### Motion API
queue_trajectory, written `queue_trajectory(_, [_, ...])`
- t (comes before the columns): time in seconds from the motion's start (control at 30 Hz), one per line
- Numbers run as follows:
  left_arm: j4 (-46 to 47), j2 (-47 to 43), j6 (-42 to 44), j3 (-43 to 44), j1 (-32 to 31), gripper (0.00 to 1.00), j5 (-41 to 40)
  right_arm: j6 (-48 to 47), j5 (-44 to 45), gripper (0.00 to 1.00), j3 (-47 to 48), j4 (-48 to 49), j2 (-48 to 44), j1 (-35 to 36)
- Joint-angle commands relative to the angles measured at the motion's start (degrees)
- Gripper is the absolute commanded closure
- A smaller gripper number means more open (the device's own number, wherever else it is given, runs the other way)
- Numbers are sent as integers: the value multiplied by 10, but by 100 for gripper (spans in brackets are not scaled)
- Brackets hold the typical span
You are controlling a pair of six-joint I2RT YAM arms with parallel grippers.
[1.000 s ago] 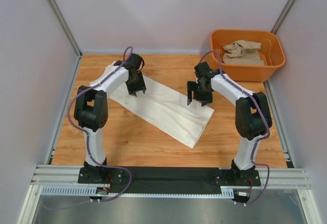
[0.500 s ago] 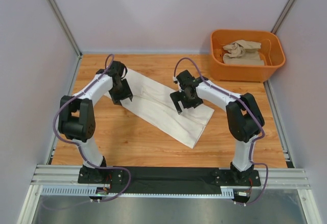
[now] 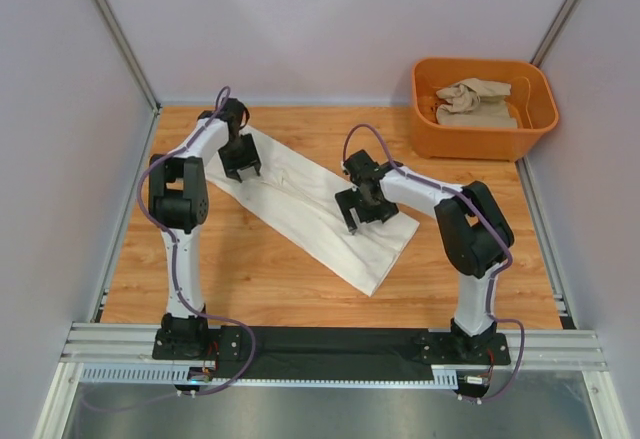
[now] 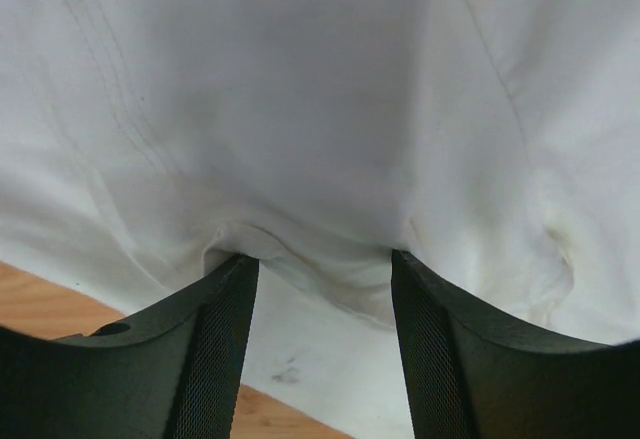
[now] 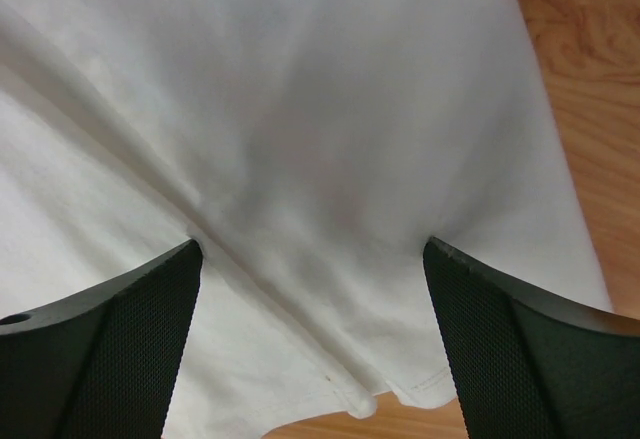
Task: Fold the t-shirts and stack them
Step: Fold the tshirt
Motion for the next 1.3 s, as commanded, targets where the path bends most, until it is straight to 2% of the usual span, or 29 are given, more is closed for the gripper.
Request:
queue_trajectory(0.0, [-34,63,65,84,3,37,38,66,41,7,-46,-32,4,39])
queue_trajectory(0.23, [-67,156,129,202,6,38,140,221,34,5,-91,-40,-5,129])
queue_trajectory(0.33, [-54,181,157,247,3,39,191,296,14,3,-71,-34,0,191])
queue_trajectory(0.47, [-19,206,187,280,-8,39,254,366,-72,2,-25,21,17,263])
queue_trajectory(0.6, [13,216,185,284,-16,39,314,410,-82,2,1,38,24,278])
queue_trajectory(0.73, [38,203,174,287,-17,39,329,393,-54,1,23,19,10,259])
queue_trajectory(0.83, [27,149,158,289,-17,38,315,320,-34,0,33,-13,-22,237])
queue_trajectory(0.93, [-19,48,140,268,-17,37,249,265,22,0,20,-55,-91,226])
queue_trajectory(1.0, [-21,-60,118,184,-17,37,192,205,-15,0,0,-55,-143,212])
queue_trajectory(1.03, [-16,-146,108,88,-17,37,172,197,-56,0,-20,-70,-158,195])
queue_trajectory(1.07, [-8,-191,100,33,-17,37,145,191,-73,0,-35,-72,-172,187])
queue_trajectory(1.1, [9,-278,76,-77,-17,38,134,187,-118,3,-84,-54,-223,171])
queue_trajectory(1.13, [9,-320,76,-79,-17,39,134,187,-141,3,-109,-41,-223,171])
queue_trajectory(1.17, [19,-362,65,-198,-17,40,155,192,-159,5,-139,-29,-238,157])
queue_trajectory(1.23, [41,-459,34,-315,-19,45,184,205,-223,14,-187,-2,-280,145])
queue_trajectory(1.27, [39,-486,29,-409,-19,46,201,212,-243,16,-235,37,-294,139])
